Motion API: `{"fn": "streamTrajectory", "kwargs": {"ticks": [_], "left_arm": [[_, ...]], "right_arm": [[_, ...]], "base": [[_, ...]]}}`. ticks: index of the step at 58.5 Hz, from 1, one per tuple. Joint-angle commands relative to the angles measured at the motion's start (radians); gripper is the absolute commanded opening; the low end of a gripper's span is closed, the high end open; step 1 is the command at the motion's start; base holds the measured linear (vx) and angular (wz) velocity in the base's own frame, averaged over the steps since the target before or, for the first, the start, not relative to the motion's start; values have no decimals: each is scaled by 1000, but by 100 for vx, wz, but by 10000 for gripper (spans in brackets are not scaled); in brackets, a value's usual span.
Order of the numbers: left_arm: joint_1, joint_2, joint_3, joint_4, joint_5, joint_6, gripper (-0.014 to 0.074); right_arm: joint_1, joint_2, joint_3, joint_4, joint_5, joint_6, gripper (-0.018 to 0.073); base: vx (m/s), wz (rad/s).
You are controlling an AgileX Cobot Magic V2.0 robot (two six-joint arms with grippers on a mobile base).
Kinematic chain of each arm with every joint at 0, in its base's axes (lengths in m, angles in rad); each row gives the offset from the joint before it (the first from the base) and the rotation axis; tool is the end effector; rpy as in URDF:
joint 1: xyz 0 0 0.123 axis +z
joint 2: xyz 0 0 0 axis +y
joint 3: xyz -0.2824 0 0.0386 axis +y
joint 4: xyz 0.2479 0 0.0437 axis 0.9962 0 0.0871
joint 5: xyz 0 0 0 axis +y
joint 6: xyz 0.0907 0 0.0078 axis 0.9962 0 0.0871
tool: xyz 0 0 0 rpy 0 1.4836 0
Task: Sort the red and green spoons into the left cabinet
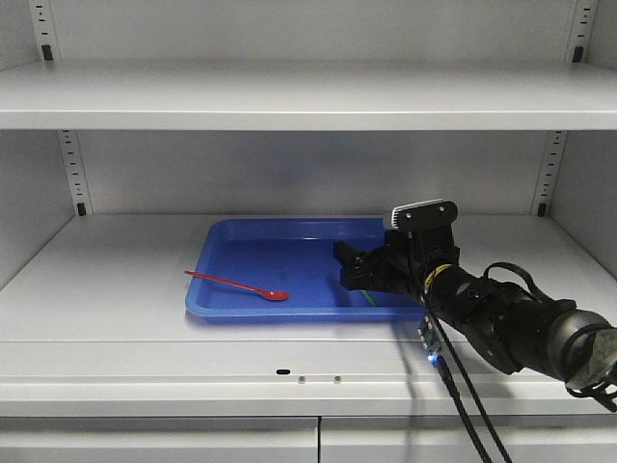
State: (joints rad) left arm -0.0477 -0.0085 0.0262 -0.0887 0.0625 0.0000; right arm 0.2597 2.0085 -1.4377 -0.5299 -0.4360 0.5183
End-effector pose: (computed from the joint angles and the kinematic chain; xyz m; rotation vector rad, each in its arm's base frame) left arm 0.0569 -0.0032 0.1990 -0.0276 1.5644 -0.1116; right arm 0.4544 0.1408 0.2561 -0.3546 1.6476 0.3981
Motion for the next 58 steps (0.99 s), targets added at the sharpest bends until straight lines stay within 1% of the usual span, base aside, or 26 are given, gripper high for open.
{"fn": "streamTrajectory", "kwargs": {"ticks": [1, 36, 44, 48, 54, 58], "left_arm": [[2, -19, -2, -2, -74, -8, -8], [2, -19, -2, -2, -74, -8, -8], [2, -19, -2, -2, -74, -8, -8], [2, -19, -2, -2, -74, -8, -8], [2, -19, -2, -2, -74, -8, -8], [2, -19, -2, -2, -74, -8, -8]], "right_arm": [[0, -68, -36, 13, -74, -10, 594], [0, -68, -36, 7, -73, -10, 594], [-1, -70, -36, 7, -58, -39, 594], [0, -86, -33, 7, 9, -71, 594], [2, -130, -33, 11, 176, -79, 592], [2, -174, -33, 35, 290, -78, 591]], "base": [[0, 0], [0, 0], [0, 0], [0, 0], [0, 0], [0, 0]]}}
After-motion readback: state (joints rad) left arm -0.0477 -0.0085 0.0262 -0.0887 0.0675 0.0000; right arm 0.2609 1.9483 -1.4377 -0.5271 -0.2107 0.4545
